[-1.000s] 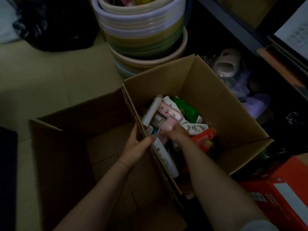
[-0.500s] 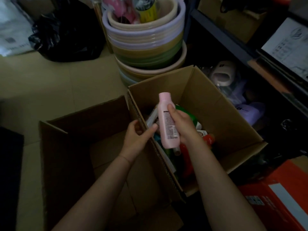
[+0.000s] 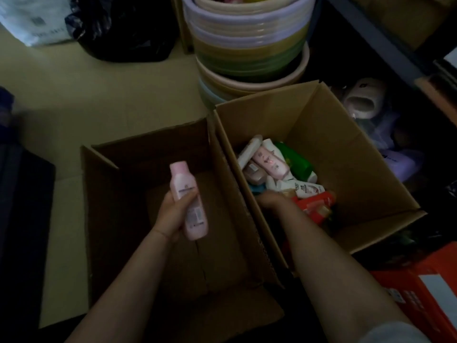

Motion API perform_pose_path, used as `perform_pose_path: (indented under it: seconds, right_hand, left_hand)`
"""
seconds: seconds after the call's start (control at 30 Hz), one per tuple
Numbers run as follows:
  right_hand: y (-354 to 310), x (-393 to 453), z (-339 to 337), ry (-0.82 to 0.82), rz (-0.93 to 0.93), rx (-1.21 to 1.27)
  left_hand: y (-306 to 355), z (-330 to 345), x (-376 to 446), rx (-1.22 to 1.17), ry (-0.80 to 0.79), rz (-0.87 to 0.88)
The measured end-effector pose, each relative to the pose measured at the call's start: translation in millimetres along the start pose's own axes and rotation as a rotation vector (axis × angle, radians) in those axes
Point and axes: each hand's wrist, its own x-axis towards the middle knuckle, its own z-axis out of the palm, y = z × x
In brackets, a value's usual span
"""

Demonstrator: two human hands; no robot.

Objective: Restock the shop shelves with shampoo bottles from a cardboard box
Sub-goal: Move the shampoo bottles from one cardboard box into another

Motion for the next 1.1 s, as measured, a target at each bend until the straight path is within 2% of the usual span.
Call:
perform_pose_path:
  seconds: [0.07,0.17,0.3,0.37,0.53,0.6,0.67,0.7,0.77,0.83,0.9,0.97,1.03,1.1]
  right_hand:
    - [18.1,1.3,11.1,-0.023,0.034,0.023]
    - [23.4,8.9,11.7,-0.011,-0.028,-0.003]
    - [18.3,20.4,11.5,-0.030,-0.001,-0.136]
    - [11.7,17.2,6.4,-0.027,-0.050,-0.032]
    - [-56.5,-55.3,-14.2,0.208,-0.519,0.309]
    - [-80.9,-94.3,-13.2,0.186,-0.692,0.379]
    - [-98.2,-112.7,7.5,0.131,-0.789,0.363]
    - [-104.6,-111.8,25.9,0.104,-0.791,0.324]
    - [-108.3,-91.1,72.0,0.050,-0.675,0.259]
    - [-98.9,-68.9,120.2,-0.017,-0.487,0.273]
    - [-82.0,-53.3,156.7,-0.081,-0.294,0.346]
    - [-64.5,-38.2,176.7,-0.091,-0.182,0.360]
    - [-56.8,-28.6,180.1,-0.042,-0.164,0.323]
    - [-62.9,-32.3,169.0,-0.040,-0.228,0.273]
  left_hand:
    - [-23.7,-11.8,6.8,0.043,0.051,-0.102]
    - [-44.3,-21.7,15.3,0.057,0.101,-0.195]
    - [-36.6,-21.3,15.0,0.033,0.108,-0.181]
    - [-24.9,-19.5,11.4,0.075,0.092,-0.115]
    - [8.9,-24.1,3.2,0.136,0.174,0.119]
    - [17.9,-31.2,1.2,0.185,0.193,0.194]
    - [23.2,-42.8,-1.1,0.270,0.278,0.291]
    - [24.5,-50.5,-2.5,0.325,0.356,0.353]
    - [22.8,-68.3,-3.7,0.414,0.519,0.446]
    - [15.7,-86.6,-3.1,0.399,0.610,0.403]
    - [8.0,-99.9,-6.0,0.329,0.643,0.302]
    - [2.7,-104.4,-9.2,0.315,0.640,0.268]
    - [-0.6,-103.1,-9.7,0.327,0.603,0.287]
    - [-1.6,-97.9,-8.0,0.344,0.556,0.275]
